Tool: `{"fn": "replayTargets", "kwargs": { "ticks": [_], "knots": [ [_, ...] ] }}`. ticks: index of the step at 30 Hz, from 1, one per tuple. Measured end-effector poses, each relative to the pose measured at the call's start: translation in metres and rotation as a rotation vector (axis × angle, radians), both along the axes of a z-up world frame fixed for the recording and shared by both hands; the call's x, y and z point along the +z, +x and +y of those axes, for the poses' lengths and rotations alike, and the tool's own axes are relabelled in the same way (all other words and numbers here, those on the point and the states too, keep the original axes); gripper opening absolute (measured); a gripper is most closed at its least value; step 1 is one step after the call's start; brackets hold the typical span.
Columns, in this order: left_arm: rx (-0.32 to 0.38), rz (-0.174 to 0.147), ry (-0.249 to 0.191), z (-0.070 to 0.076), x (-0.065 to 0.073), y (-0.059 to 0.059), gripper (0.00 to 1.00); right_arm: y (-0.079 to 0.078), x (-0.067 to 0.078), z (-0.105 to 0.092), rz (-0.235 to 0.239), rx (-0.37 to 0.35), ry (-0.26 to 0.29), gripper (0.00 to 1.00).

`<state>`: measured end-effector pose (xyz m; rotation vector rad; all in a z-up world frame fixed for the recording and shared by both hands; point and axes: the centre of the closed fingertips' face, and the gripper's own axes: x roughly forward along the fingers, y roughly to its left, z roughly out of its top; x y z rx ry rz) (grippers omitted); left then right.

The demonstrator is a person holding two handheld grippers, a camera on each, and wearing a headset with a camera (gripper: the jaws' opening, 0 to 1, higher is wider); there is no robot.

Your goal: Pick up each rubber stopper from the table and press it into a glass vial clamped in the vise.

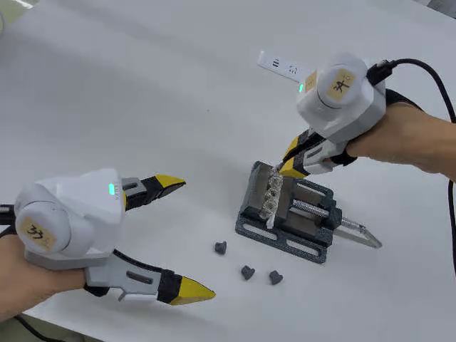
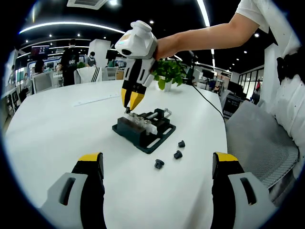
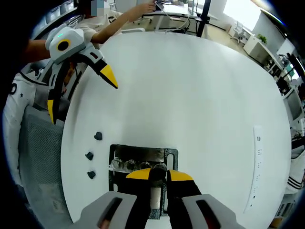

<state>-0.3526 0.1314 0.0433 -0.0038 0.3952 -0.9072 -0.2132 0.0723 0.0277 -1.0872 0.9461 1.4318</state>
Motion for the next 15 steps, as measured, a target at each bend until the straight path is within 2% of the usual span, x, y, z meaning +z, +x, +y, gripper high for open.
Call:
{"fn": "replayTargets", "kwargs": {
  "ticks": [12, 15],
  "knots": [
    [0.001, 0.001, -0.002, -0.002, 0.0, -0.002, 0.94, -0.002, 0.01, -0.001, -0.004, -0.004, 0.034, 0.1],
    [0.0, -0.001, -0.002, -0.002, 0.0, -0.003, 0.94, 0.0, 0.014, 0.0, -0.001, -0.023, 0.059, 0.06]
  ]
}}
